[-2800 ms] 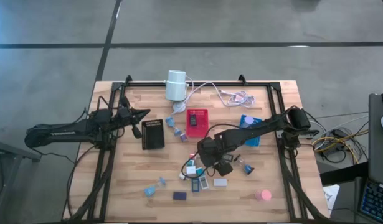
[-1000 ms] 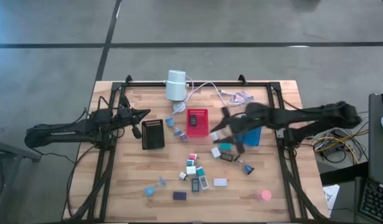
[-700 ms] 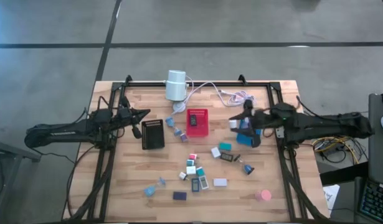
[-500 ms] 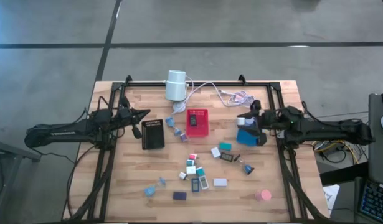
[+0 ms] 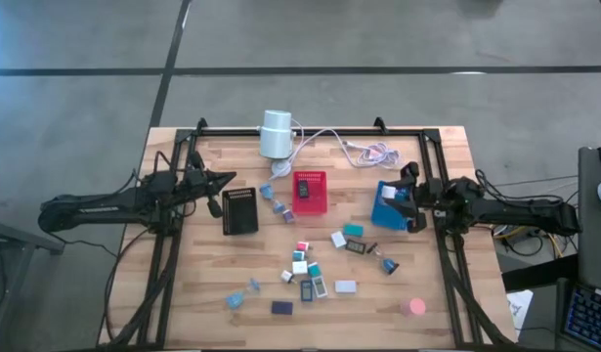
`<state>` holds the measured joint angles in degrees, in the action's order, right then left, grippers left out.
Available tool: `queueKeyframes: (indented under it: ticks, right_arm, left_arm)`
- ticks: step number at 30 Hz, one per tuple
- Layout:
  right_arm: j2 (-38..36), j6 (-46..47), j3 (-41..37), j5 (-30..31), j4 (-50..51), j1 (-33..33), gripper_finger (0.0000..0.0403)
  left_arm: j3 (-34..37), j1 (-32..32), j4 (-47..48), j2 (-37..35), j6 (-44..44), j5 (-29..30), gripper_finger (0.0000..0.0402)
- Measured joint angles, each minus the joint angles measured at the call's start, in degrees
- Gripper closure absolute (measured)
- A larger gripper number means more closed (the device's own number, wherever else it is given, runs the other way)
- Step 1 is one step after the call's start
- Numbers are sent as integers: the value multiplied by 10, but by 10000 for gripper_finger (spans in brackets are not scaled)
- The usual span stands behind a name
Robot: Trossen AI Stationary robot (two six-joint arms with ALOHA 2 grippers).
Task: Pick & Place Office items
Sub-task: Put the right black charger adapter into the black basket
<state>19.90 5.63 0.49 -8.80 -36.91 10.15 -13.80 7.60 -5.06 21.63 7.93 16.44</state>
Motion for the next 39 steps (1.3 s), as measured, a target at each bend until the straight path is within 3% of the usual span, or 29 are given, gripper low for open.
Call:
queueKeyframes:
  ticks: [13,20,26,35,39]
  right_arm:
    - [23,10,0,3,2,0,205]
    - [90,33,42,32,23,0,205]
    - [232,11,168,45,94,0,204]
    - [529,-43,368,45,101,0,204]
    - [650,-55,465,14,101,0,204]
  left_arm:
    - [0,0,0,0,4,1,401]
    - [0,0,-1,0,4,1,401]
    - [0,0,-6,0,6,2,401]
    - [0,0,-4,0,8,2,401]
    - [0,0,1,0,8,2,401]
